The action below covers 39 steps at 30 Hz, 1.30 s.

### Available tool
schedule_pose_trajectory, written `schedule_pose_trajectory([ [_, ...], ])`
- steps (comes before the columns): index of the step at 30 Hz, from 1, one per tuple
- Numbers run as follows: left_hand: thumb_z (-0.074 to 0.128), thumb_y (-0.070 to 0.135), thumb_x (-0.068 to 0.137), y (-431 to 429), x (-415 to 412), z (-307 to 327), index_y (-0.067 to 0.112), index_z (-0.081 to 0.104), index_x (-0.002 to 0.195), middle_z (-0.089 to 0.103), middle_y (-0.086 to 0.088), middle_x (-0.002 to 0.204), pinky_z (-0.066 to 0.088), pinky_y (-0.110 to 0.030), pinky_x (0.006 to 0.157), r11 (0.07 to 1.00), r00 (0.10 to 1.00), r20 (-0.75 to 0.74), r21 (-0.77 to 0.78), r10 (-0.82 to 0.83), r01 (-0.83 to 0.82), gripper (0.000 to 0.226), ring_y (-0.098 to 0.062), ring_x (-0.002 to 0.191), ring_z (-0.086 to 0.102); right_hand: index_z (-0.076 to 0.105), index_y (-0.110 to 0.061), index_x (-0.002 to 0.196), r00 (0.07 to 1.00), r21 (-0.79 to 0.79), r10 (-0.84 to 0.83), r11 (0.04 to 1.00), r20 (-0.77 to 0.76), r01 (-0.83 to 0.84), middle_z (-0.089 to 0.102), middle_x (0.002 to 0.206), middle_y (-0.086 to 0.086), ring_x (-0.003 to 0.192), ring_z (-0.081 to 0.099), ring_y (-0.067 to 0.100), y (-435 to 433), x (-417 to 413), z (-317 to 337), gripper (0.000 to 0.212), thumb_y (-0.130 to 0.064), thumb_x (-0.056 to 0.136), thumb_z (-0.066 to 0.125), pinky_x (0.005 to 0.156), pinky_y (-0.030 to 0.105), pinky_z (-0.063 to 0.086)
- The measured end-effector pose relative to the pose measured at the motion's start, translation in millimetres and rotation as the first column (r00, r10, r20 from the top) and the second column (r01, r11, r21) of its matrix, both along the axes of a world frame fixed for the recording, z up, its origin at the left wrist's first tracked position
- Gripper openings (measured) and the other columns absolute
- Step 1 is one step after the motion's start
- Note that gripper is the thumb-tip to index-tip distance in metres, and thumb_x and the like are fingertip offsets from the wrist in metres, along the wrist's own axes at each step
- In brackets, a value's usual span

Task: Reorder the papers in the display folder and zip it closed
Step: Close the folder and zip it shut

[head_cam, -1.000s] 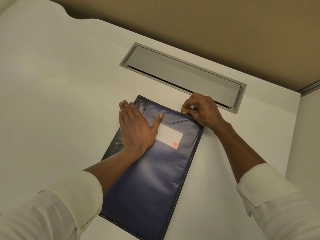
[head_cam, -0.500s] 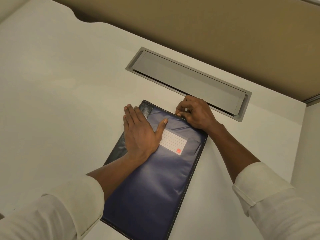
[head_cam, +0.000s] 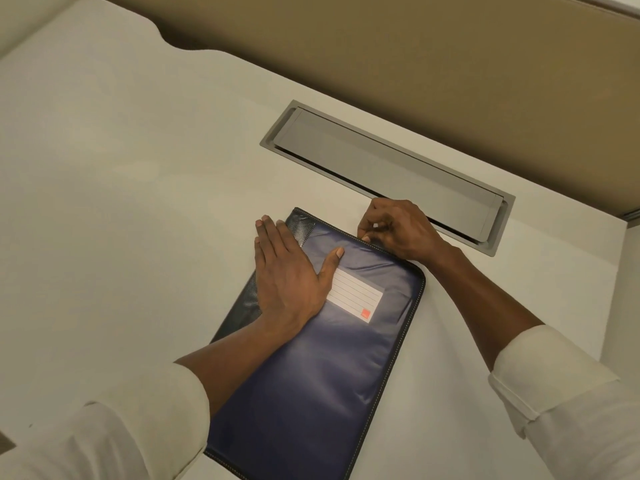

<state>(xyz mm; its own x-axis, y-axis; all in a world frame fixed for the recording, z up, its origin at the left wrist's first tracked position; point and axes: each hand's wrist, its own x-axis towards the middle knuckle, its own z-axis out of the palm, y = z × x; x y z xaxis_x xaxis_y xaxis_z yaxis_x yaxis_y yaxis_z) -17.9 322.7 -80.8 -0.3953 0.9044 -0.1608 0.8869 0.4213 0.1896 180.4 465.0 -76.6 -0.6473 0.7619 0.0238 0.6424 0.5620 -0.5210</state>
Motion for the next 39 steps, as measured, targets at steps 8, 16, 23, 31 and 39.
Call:
schedule_pose_trajectory([
  [8, 0.029, 0.096, 0.088, 3, -4, 8, 0.004, 0.005, 0.169, -0.001, -0.016, 0.177, 0.009, -0.042, 0.132, 0.999, 0.996, 0.086, 0.011, 0.029, -0.030, 0.124, -0.030, 0.165, 0.001, 0.070, -0.027, 0.096, 0.999, 0.080, 0.043, 0.996, 0.023, -0.045, 0.062, 0.097, -0.008, 0.082, 0.058, 0.015, 1, -30, -1, 0.010, -0.019, 0.093, 0.075, 0.067, 0.038, 0.053],
  [16, 0.037, 0.096, 0.085, 5, -8, 15, 0.008, 0.005, 0.169, -0.002, -0.012, 0.178, 0.011, -0.041, 0.130, 0.999, 0.990, 0.130, -0.004, 0.050, -0.049, 0.126, -0.027, 0.165, 0.001, 0.069, -0.029, 0.095, 0.998, 0.092, 0.051, 0.994, 0.045, -0.055, 0.060, 0.097, -0.009, 0.082, 0.057, 0.014, 5, -45, -2, 0.010, -0.021, 0.092, 0.074, 0.065, 0.037, 0.052],
  [23, 0.036, 0.098, 0.082, 6, -9, 18, 0.008, 0.008, 0.169, 0.000, -0.013, 0.178, 0.018, -0.043, 0.130, 0.999, 0.990, 0.134, -0.023, 0.047, -0.044, 0.128, -0.028, 0.165, 0.003, 0.070, -0.028, 0.096, 0.999, 0.135, 0.024, 0.991, 0.021, -0.027, 0.059, 0.094, -0.009, 0.079, 0.059, 0.017, 9, -76, -2, 0.006, -0.025, 0.093, 0.074, 0.062, 0.037, 0.052],
  [31, 0.030, 0.096, 0.083, 6, -9, 19, 0.008, -0.004, 0.169, -0.011, -0.015, 0.177, 0.008, -0.040, 0.131, 0.997, 0.993, 0.119, -0.075, 0.017, -0.009, 0.127, -0.029, 0.165, -0.005, 0.072, -0.026, 0.094, 1.000, 0.124, 0.008, 0.992, -0.019, -0.005, 0.054, 0.091, -0.013, 0.078, 0.058, 0.014, 17, -105, -6, 0.006, -0.020, 0.093, 0.074, 0.063, 0.031, 0.046],
  [39, 0.004, 0.101, 0.070, 7, -10, 10, 0.010, -0.011, 0.167, -0.012, -0.015, 0.176, -0.004, -0.037, 0.123, 0.998, 0.993, 0.115, -0.069, 0.017, -0.009, 0.134, -0.032, 0.164, -0.004, 0.073, -0.026, 0.095, 1.000, 0.121, 0.007, 0.993, -0.010, -0.006, 0.057, 0.091, -0.011, 0.077, 0.053, 0.008, 23, -116, -7, 0.007, -0.021, 0.091, 0.077, 0.064, 0.032, 0.050],
])
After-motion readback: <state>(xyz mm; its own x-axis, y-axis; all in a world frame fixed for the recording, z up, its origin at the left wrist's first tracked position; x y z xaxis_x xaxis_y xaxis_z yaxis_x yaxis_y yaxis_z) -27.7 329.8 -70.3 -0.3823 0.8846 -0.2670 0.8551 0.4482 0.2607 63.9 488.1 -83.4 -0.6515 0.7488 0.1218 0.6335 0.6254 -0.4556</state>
